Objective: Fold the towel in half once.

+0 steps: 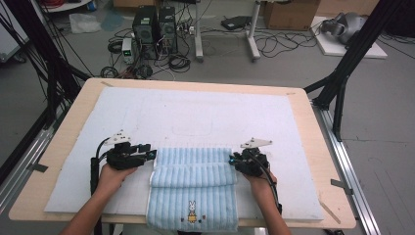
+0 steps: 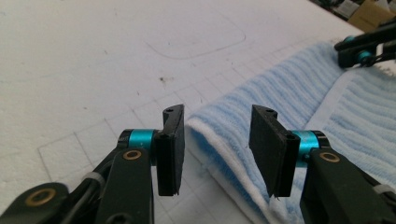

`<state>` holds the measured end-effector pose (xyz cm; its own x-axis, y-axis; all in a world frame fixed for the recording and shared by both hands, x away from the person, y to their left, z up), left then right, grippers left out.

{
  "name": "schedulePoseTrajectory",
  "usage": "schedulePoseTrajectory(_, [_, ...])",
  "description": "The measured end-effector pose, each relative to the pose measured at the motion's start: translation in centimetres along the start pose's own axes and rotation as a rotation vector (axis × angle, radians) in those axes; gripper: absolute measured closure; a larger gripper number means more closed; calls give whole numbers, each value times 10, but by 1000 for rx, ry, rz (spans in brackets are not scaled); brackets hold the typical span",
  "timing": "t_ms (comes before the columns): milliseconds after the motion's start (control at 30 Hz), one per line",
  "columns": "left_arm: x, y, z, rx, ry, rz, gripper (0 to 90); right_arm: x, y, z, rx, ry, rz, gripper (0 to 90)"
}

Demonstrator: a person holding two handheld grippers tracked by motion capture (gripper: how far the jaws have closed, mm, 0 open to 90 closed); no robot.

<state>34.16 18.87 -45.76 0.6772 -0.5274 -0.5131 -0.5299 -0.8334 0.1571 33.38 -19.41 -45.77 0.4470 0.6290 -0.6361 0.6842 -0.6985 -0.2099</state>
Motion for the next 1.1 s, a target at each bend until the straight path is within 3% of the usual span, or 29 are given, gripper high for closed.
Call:
schedulePoseTrajectory(100, [6, 2, 3, 15, -40, 2, 571, -3, 2, -1, 30, 28, -5, 581])
schedulePoseTrajectory(167, [11, 4, 5, 41, -74, -41, 525, -1, 3, 1, 37, 19, -14, 534])
schedulePoseTrajectory(267, [16, 6, 5, 56, -105, -64, 498, 5, 1, 3, 19, -11, -8, 526])
schedulePoseTrajectory(400, [18, 10, 4, 95, -107, -102, 601, 10, -2, 3, -7, -28, -4, 542])
schedulePoseTrajectory(467, [19, 11, 4, 104, -107, -82, 702, 10, -2, 3, 6, -29, -11, 585])
schedulePoseTrajectory(500, [19, 13, 5, 109, -115, -56, 802, 10, -3, 3, 9, -30, -18, 630])
schedulePoseTrajectory(567, [20, 15, 4, 124, -114, -59, 852, 10, -4, 3, 6, -32, -45, 726])
schedulePoseTrajectory(600, [20, 14, 4, 119, -120, -53, 857, 10, -5, 3, 18, -34, -73, 806])
schedulePoseTrajectory(633, [20, 12, 4, 104, -121, -43, 858, 11, -5, 3, 27, -31, -102, 829])
schedulePoseTrajectory(700, [21, 10, 4, 72, -121, -34, 859, 11, -4, 3, 45, -29, -116, 839])
schedulePoseTrajectory(767, [22, 8, 1, 76, -122, -37, 859, 11, -2, 3, 55, -23, -130, 844])
schedulePoseTrajectory(1000, [38, 0, -12, 43, -113, -39, 859, 10, 6, -3, 57, 2, -104, 846])
schedulePoseTrajectory(1100, [44, -4, -18, 33, -63, -62, 860, 14, 12, -7, 68, 6, -89, 846])
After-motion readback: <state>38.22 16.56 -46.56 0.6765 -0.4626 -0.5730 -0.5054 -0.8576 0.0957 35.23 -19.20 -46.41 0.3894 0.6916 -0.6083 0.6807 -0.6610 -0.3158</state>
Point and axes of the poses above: each handheld gripper's, and its own axes: x roughly forward along the jaws, z roughly out of its underside, y roughly to its right, the point moved 3 cm from there along x, roughly forward along the jaws, and after that the axes turned 12 degrees about -z, right-handed, at the moved point
